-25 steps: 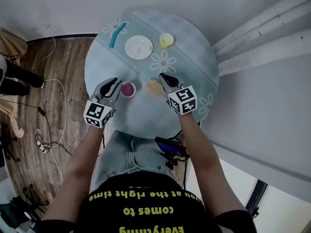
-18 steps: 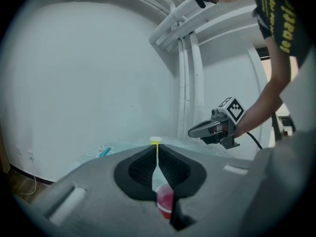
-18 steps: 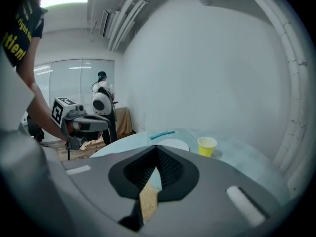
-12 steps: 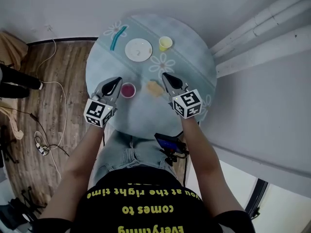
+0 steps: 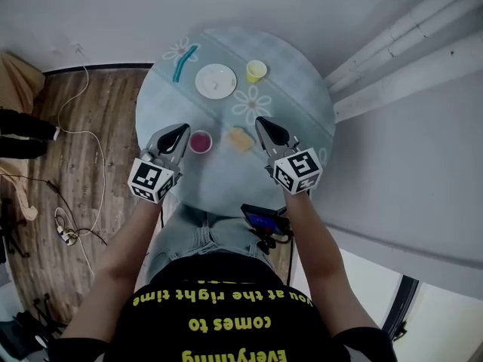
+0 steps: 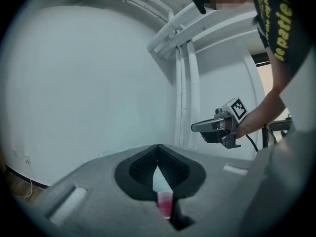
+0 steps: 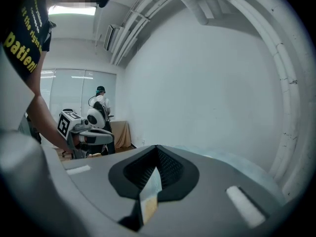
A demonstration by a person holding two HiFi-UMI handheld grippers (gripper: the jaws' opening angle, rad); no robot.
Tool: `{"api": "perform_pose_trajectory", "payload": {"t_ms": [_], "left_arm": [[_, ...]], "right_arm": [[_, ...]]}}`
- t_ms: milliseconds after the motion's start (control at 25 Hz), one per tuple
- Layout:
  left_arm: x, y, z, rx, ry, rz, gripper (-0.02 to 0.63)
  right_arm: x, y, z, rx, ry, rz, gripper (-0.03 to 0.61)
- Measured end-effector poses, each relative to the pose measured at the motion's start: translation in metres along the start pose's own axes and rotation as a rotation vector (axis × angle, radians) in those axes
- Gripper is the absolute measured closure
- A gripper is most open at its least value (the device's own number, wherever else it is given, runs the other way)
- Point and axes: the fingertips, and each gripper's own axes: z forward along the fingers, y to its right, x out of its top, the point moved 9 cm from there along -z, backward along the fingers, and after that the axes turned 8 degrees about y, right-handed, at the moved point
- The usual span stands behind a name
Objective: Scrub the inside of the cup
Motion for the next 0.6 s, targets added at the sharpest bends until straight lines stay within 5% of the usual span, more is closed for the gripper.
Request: {"api": "perform_pose_trajectory", "payload": {"t_ms": [600], "left_arm": [[0.01, 0.008, -0.015, -0.013, 0.031, -0.018, 0.612]], "right_arm": [[0.034, -0.02, -0.03, -0.003, 0.131, 0.034, 0.572]]}}
